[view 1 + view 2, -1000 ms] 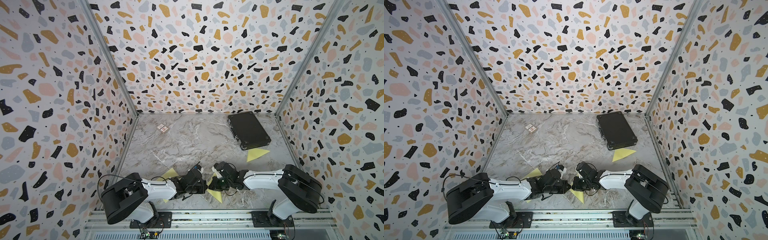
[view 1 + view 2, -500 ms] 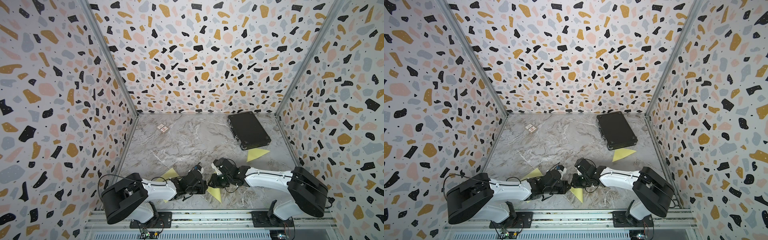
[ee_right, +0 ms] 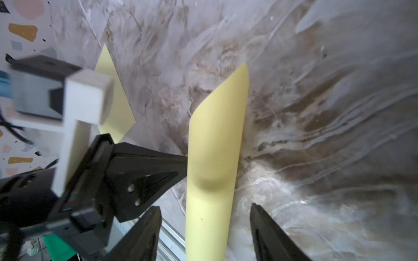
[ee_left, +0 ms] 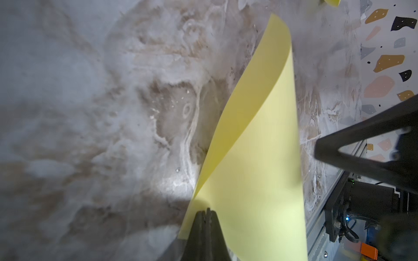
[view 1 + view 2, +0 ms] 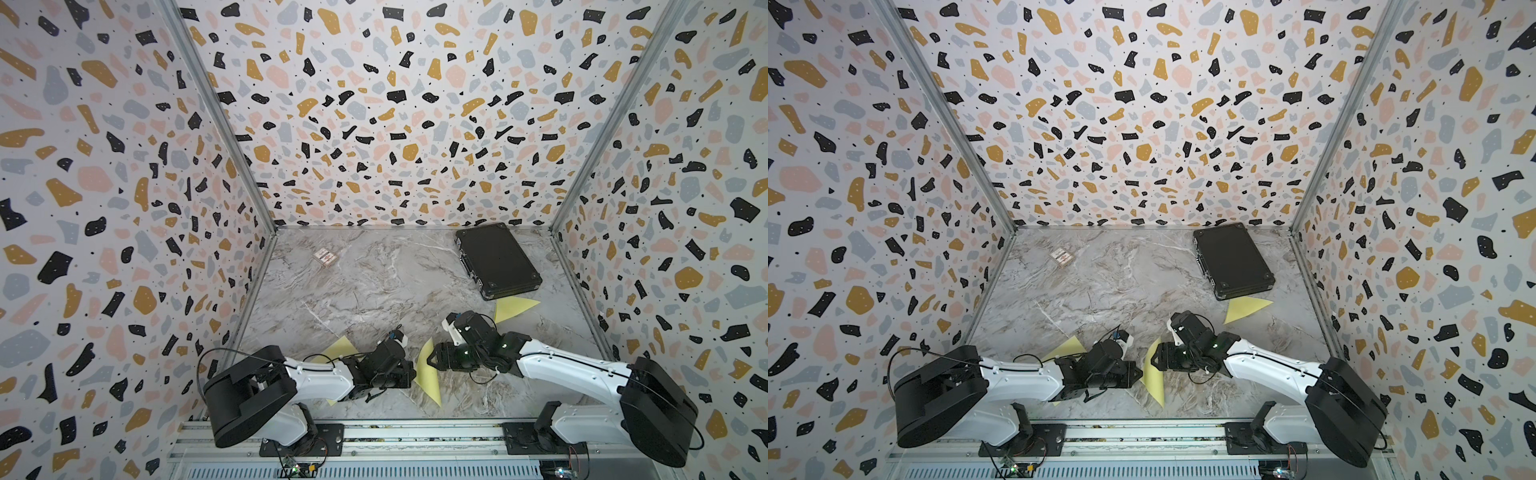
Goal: Fold the square paper diagonally
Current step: Fold the paper at the center of the board.
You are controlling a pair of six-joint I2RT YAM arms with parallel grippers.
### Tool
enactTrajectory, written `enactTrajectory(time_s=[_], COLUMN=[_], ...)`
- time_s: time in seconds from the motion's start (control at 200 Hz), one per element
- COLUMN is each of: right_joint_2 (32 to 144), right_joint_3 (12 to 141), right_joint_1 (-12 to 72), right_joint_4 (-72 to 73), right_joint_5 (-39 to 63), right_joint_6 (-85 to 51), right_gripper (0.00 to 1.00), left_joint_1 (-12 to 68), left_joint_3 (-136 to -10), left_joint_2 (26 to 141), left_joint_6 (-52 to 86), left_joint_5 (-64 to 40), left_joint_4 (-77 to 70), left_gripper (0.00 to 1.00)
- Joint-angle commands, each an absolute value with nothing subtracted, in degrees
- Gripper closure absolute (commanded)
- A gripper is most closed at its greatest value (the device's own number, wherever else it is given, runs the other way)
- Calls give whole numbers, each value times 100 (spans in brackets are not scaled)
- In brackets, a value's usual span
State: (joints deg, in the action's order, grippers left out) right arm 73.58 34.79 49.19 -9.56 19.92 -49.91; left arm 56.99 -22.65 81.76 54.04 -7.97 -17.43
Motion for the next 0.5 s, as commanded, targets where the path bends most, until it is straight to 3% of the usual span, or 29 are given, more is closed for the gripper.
enactTrajectory(time_s=[0.0,0.496], right_joint_2=[7532,8409], right_joint_3=[3265,2818], right_joint_1=[4919,4833], right_joint_4=[-87,1389], right_joint_5=[2569,3053], right_joint_6=[-5164,-5649], right_gripper=[31,36], left_joint_1=[5731,5803], left_joint_3=[-2101,-2143], left_joint_2=[8422,8385], left_joint_6=[5344,5353], left_joint_5=[-545,-475], left_joint_4=[-993,-898], left_gripper=[100,100])
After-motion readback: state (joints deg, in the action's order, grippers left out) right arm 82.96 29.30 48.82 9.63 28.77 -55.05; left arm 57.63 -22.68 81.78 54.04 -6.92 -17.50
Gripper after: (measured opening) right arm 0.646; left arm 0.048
